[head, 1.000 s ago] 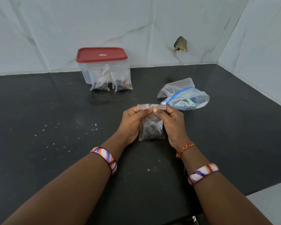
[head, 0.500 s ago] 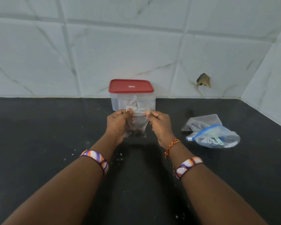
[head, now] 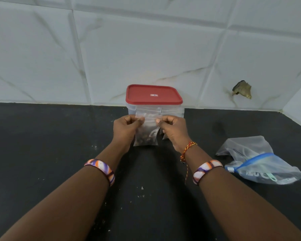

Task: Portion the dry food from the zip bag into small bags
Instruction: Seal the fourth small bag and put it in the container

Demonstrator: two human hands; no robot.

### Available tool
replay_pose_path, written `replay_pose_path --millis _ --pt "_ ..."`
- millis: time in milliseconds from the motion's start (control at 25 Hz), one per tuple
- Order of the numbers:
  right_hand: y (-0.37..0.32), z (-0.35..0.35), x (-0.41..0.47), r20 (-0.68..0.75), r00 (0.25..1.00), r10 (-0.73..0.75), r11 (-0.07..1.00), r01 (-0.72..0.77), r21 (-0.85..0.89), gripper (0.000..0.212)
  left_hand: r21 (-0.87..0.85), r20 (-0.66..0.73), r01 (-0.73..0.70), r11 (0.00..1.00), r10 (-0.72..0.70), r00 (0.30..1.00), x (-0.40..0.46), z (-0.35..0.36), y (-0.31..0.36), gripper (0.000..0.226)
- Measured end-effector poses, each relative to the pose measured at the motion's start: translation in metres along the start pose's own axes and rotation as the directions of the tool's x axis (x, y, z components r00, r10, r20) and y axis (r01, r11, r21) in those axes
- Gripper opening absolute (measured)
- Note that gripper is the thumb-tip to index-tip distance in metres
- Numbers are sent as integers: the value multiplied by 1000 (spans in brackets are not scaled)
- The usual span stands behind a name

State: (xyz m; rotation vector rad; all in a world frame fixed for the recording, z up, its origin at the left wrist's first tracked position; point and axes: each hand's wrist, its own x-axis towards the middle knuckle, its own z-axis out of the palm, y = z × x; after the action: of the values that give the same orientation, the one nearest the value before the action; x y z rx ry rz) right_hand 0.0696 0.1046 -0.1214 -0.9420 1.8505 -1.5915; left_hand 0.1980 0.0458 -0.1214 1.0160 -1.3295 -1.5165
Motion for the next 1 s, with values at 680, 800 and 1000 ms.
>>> replay_pose_path --millis 680,800,1000 --pt "-31 -51 -33 -116 973 -197 943 156 -293 19 480 -112 -433 763 543 832 -33 45 14 22" --pt "-41 -94 -64 -181 942 -283 911 205 -357 12 403 182 -570 716 548 817 -68 87 15 20" --pt "-28 -188 -112 -482 815 -323 919 149 -364 46 366 566 -585 724 325 757 -114 146 3 47"
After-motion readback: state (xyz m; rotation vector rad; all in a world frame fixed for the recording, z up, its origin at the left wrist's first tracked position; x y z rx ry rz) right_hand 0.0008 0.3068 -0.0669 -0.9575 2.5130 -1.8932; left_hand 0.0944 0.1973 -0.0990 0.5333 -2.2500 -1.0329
